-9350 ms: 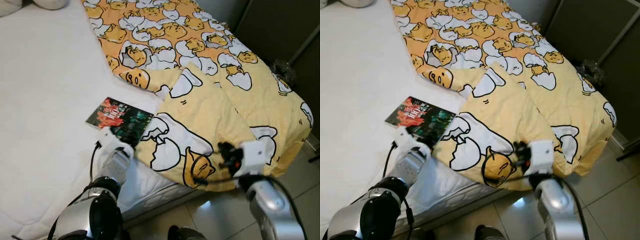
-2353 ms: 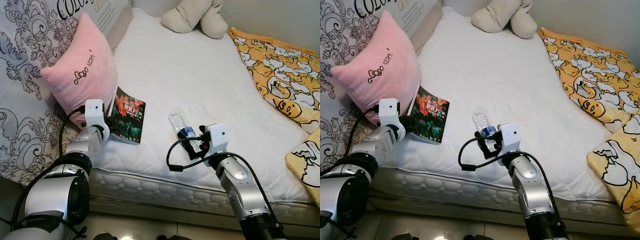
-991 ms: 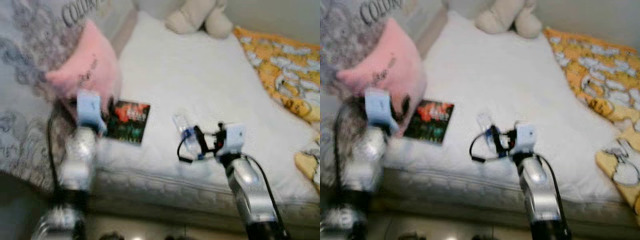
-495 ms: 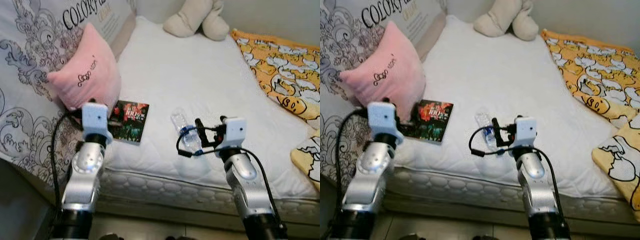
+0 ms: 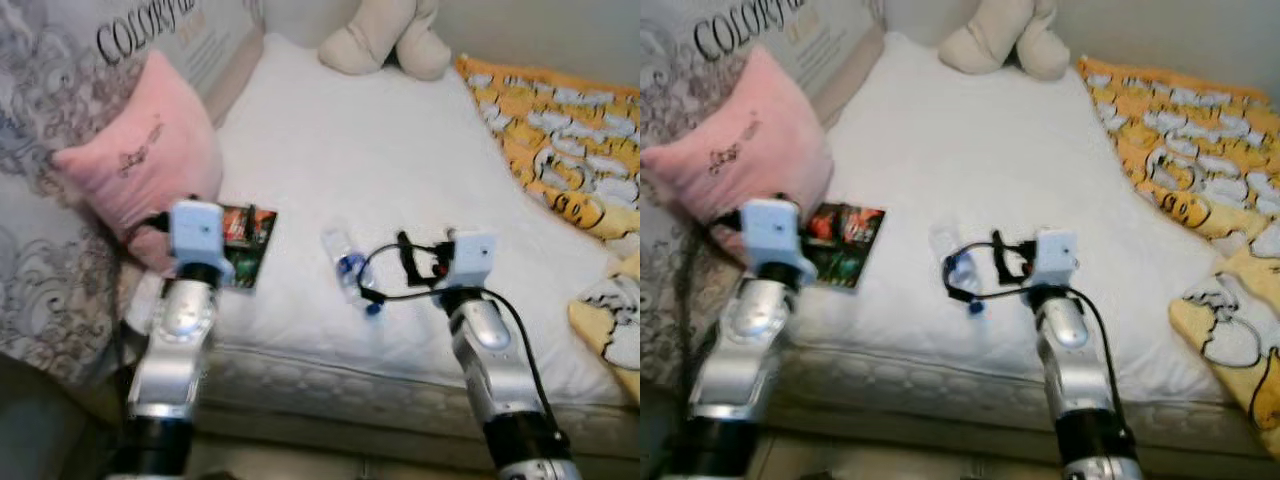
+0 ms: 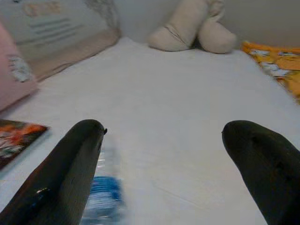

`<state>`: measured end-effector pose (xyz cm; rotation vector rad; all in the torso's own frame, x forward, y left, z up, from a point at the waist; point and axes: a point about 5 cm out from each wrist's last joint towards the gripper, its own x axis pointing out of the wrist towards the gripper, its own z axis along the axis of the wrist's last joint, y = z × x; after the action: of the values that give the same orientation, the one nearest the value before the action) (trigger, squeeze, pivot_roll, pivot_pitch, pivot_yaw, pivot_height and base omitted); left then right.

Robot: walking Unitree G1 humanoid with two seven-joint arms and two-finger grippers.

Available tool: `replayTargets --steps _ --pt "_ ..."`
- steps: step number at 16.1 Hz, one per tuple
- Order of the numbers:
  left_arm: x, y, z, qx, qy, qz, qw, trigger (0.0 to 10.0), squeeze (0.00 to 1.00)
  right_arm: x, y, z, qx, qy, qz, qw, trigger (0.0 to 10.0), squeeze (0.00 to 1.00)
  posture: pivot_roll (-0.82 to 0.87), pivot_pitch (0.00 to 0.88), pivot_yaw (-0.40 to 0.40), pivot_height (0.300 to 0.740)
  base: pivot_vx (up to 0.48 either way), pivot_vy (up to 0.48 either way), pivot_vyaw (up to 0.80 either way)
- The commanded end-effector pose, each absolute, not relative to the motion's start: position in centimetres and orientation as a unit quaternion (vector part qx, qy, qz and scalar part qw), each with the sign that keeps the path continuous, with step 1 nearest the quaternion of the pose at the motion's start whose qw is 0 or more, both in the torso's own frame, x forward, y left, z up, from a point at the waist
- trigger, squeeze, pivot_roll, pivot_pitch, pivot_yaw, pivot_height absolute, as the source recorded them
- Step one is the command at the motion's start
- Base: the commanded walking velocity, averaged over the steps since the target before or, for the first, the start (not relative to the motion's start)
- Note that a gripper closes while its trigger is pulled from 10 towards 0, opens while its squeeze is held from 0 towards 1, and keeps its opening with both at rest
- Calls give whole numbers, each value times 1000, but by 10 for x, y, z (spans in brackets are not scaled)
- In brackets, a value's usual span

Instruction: Clean up the room

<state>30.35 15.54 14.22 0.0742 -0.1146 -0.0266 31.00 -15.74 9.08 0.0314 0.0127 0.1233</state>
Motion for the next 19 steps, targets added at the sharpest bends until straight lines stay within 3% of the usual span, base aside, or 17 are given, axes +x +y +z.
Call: replayTargets --steps 1,14,19 --pt "303 163 146 30 -60 6 998 10000 0 314 -158 95 23 -4 57 998 10000 0 52 0 -95 740 240 -412 0" --pt "304 154 140 34 -54 -39 997 10000 0 319 -156 90 3 5 61 998 10000 0 26 0 -70 740 37 -427 0" --pt "318 166 119 39 14 -50 998 10000 0 311 -162 85 -7 8 43 999 10000 0 -9 0 -47 740 0 0 -608"
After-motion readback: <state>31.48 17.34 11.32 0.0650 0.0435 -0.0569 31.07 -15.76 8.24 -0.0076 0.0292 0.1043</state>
